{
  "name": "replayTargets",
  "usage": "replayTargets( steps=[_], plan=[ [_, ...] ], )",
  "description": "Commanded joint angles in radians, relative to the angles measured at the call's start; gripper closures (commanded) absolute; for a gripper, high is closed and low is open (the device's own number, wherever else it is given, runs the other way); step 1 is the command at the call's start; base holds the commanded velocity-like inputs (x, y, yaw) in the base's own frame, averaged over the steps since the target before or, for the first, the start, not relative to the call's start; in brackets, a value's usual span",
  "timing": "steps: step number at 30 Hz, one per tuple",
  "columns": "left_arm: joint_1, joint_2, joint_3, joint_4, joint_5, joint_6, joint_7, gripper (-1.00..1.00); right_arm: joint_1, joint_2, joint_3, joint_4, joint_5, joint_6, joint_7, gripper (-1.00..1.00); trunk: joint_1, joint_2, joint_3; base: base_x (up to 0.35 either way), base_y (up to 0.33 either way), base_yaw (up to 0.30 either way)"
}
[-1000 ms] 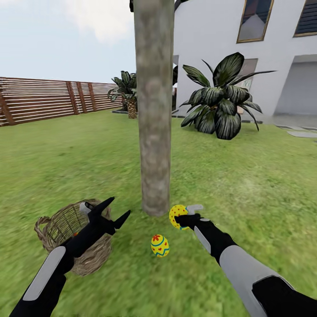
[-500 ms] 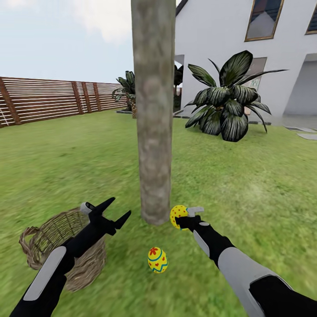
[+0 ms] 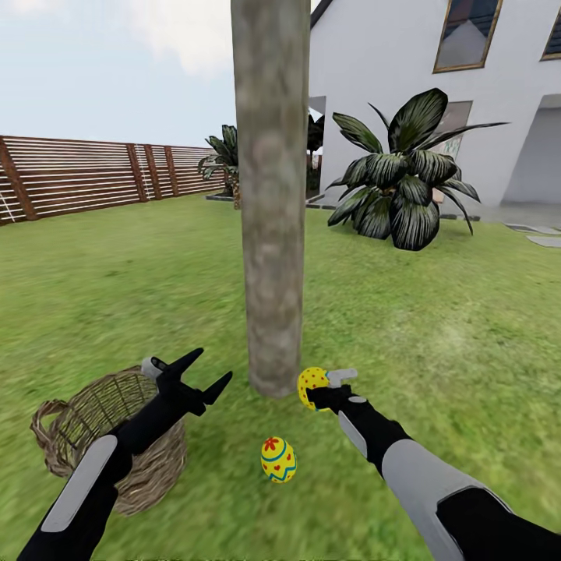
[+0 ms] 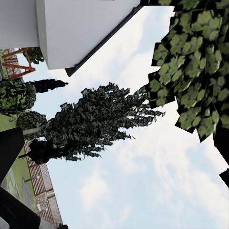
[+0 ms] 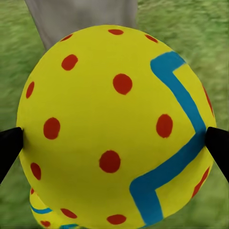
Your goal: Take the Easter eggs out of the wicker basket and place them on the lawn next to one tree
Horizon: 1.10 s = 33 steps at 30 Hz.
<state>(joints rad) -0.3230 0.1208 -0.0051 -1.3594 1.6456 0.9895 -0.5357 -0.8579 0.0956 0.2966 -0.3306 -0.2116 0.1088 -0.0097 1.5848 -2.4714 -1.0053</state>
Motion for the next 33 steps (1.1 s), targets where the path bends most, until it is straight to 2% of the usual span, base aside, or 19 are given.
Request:
replayTargets(
  steps=[1, 2, 3, 6, 8, 11, 14, 20, 33],
  plan=[
    [0.0, 0.0, -0.001, -0.001, 0.0, 0.003, -0.004, -1.0, 0.0, -0.001, 0.006, -0.001, -0.01, -0.008, -0.001, 1.0, 0.004, -0.008, -0.004, 0.0, 0.0, 0.0],
    [-0.001, 0.0, -0.001, -0.002, 0.0, 0.003, -0.004, -1.0, 0.0, -0.001, 0.006, 0.002, -0.012, -0.042, -0.001, 1.0, 0.008, -0.015, -0.007, 0.0, 0.0, 0.0],
    [0.0, -0.005, -0.023, -0.003, 0.0, 0.003, -0.004, -1.0, 0.001, 0.0, 0.018, 0.033, -0.012, -0.087, -0.001, 1.0, 0.011, -0.022, -0.01, 0.0, 0.0, 0.0],
    [0.0, -0.019, -0.043, -0.003, -0.001, 0.003, -0.004, -1.0, 0.002, 0.0, 0.025, 0.065, -0.013, -0.093, -0.002, 1.0, 0.016, -0.029, -0.021, 0.0, 0.0, 0.0],
    [-0.001, -0.021, -0.044, -0.002, -0.001, 0.003, -0.004, -1.0, 0.002, 0.0, 0.025, 0.077, -0.015, -0.093, -0.004, 1.0, 0.017, -0.03, -0.029, 0.0, 0.0, 0.0],
    [0.0, -0.021, -0.044, 0.0, -0.001, 0.0, -0.004, -1.0, 0.002, 0.0, 0.026, 0.08, -0.014, -0.093, -0.062, 1.0, 0.018, -0.03, -0.041, 0.0, 0.0, 0.0],
    [-0.001, -0.021, -0.044, 0.001, -0.001, -0.003, -0.004, -1.0, 0.002, 0.002, 0.028, 0.08, -0.015, -0.093, -0.083, 1.0, 0.02, -0.031, -0.052, 0.0, 0.0, 0.0],
    [-0.001, -0.021, -0.044, 0.001, -0.001, -0.003, -0.004, -1.0, 0.002, 0.024, 0.029, 0.137, -0.01, -0.115, -0.085, 1.0, 0.022, -0.032, -0.075, 0.0, 0.0, 0.0],
    [-0.001, -0.021, -0.044, 0.004, -0.001, -0.003, -0.003, -1.0, 0.0, 0.017, 0.03, 0.127, -0.008, -0.134, -0.087, 1.0, 0.028, -0.035, -0.126, 0.0, 0.0, 0.0]
  ],
)
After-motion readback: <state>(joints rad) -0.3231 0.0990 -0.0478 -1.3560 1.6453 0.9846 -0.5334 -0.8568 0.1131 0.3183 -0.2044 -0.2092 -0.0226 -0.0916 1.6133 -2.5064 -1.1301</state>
